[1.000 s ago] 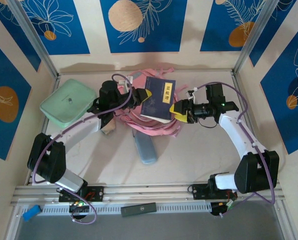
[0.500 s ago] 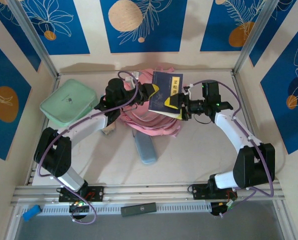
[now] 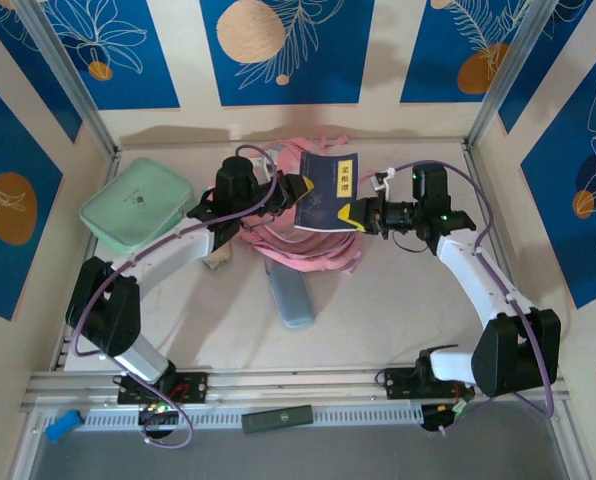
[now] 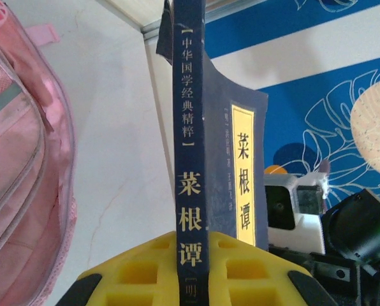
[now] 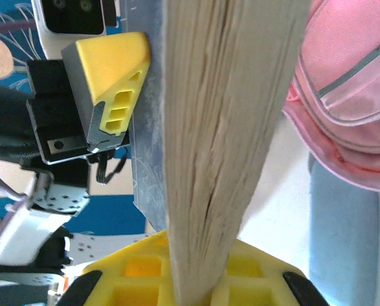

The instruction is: Pack the student bag

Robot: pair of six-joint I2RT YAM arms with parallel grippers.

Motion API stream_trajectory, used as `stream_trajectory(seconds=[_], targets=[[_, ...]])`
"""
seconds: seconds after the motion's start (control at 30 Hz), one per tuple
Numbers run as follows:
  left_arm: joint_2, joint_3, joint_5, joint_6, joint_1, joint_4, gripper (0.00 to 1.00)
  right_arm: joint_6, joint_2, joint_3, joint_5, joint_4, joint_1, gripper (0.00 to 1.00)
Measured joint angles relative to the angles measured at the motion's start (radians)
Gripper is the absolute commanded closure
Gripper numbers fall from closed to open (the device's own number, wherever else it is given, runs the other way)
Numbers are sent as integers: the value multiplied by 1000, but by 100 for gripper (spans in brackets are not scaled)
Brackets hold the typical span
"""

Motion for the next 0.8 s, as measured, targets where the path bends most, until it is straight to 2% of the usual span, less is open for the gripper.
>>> stream_trajectory(seconds=[0.03, 0.07, 0.13, 0.27, 0.4, 0.5, 0.63, 0.8], targets=[[0, 6, 0, 15, -2, -19, 79, -9, -1, 7, -1, -23, -6, 100], [0, 18, 0, 39, -2, -44, 72, -16, -4, 10, -2, -40, -14, 100], [-2, 55, -9, 137, -5, -153, 62, -34, -22, 11, 27, -97, -63, 100], [1, 151, -85, 379, -18, -415, 45, -79, -79, 13, 133, -227, -228, 100], [73, 289, -190, 634, -78, -641, 41, -110, -120, 11, 164, -304, -383, 100], [165, 380, -258, 810, -151, -763, 41, -131, -145, 0, 173, -346, -457, 100], [322, 497, -350, 971, -207, -884, 39, -152, -152, -2, 177, -386, -499, 100], [441, 526, -444, 1152, -219, -899, 28, -157, -152, -3, 176, -397, -515, 100]])
